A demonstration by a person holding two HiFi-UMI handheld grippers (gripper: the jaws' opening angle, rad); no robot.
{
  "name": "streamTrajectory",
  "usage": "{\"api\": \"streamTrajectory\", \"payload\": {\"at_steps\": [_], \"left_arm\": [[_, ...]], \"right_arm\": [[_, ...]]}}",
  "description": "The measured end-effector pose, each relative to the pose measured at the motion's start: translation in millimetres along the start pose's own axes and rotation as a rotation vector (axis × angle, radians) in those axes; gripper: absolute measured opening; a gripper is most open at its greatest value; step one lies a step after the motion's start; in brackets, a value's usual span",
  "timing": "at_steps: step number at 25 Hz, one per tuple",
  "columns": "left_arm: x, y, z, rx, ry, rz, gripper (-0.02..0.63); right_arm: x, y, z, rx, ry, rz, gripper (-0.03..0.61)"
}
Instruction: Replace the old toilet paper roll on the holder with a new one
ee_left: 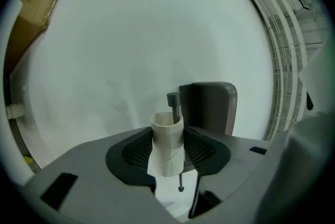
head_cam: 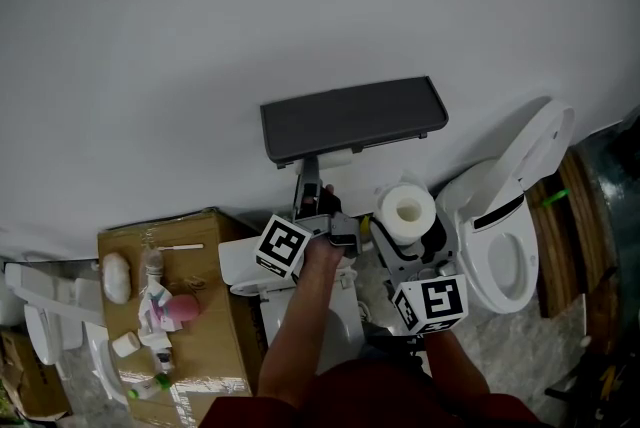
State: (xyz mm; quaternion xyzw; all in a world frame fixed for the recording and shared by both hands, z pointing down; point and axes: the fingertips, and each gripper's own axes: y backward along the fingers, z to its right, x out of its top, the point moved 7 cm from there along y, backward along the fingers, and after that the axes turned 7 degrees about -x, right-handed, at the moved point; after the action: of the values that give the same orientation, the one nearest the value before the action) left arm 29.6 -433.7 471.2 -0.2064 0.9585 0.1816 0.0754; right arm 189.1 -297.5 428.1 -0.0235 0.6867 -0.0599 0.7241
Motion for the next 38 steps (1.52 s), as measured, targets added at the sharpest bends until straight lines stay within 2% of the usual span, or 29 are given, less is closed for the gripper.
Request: {"api": "streamTrajectory", "payload": {"at_steps": [12, 29, 38], "left_arm": [[11.4, 9.1, 1.4, -0.01, 0.038, 0.068, 0.196], [77.6, 43.5, -2.2, -0.011, 0.019, 0.211, 0.196], [107.6, 71.9, -1.3, 0.0, -0.002, 0.261, 0.196]], "right_arm": [[0.9, -0.7, -1.5, 0.002, 0.006, -0.002, 0.38], [-1.7, -5.0, -28.6, 0.051, 0.018, -0.009, 0.38], [1.9, -9.0, -49.8, 0.09, 0.031, 0.001, 0.38]]}}
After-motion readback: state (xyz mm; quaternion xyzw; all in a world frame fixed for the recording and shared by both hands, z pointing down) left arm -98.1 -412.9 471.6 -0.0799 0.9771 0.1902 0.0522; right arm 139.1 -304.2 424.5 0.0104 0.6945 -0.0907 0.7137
